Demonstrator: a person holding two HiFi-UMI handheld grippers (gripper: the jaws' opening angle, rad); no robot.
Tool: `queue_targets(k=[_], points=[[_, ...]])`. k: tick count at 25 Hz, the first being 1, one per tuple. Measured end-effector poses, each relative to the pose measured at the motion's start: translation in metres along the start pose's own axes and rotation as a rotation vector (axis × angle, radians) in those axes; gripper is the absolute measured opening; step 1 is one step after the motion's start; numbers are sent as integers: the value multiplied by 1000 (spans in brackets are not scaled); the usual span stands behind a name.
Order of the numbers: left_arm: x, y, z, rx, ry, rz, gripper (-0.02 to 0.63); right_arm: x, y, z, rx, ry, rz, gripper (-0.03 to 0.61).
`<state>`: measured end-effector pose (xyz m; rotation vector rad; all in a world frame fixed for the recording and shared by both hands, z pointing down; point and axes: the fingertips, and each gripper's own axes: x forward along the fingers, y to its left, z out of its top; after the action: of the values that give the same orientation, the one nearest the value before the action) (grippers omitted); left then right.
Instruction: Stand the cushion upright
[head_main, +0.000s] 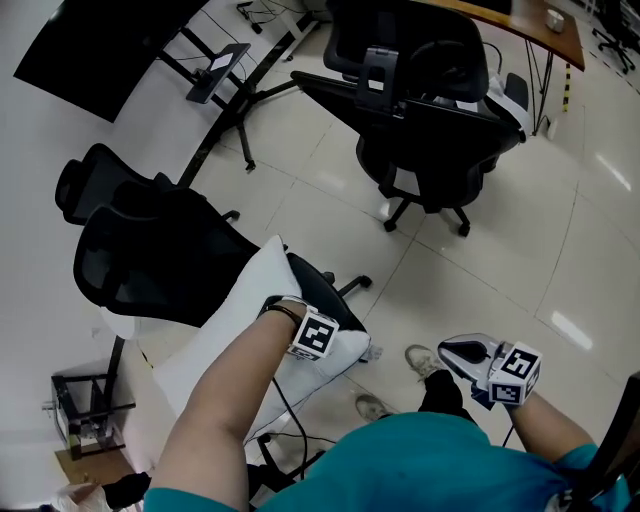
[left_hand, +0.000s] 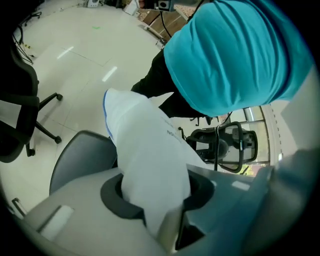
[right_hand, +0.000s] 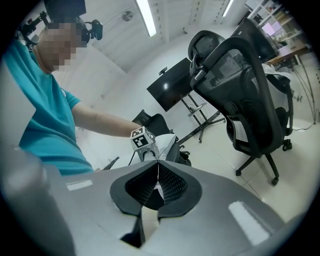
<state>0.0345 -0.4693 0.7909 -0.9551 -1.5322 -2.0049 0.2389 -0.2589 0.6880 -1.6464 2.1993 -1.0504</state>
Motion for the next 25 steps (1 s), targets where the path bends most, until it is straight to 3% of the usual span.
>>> queue_targets(k=[3, 7, 10, 17, 22, 25], points=[[-32, -25, -10, -21, -45, 44, 119, 9, 12, 8, -27, 11, 22, 5], [-96, -75, -23, -23, -205, 185, 109, 25, 40, 21, -59, 13, 61, 5], [-134, -134, -68, -112, -208, 281, 109, 40, 64, 36, -83, -6, 111, 5], [-212, -285, -195, -472, -225, 542, 112, 67, 118, 60, -186, 2, 191, 5], [-270, -368, -291, -789, -337, 760, 114, 78, 146, 77, -220, -12, 238, 5], [-288, -398, -335, -931, -375, 850, 114, 80, 154, 87, -243, -16, 244, 5]])
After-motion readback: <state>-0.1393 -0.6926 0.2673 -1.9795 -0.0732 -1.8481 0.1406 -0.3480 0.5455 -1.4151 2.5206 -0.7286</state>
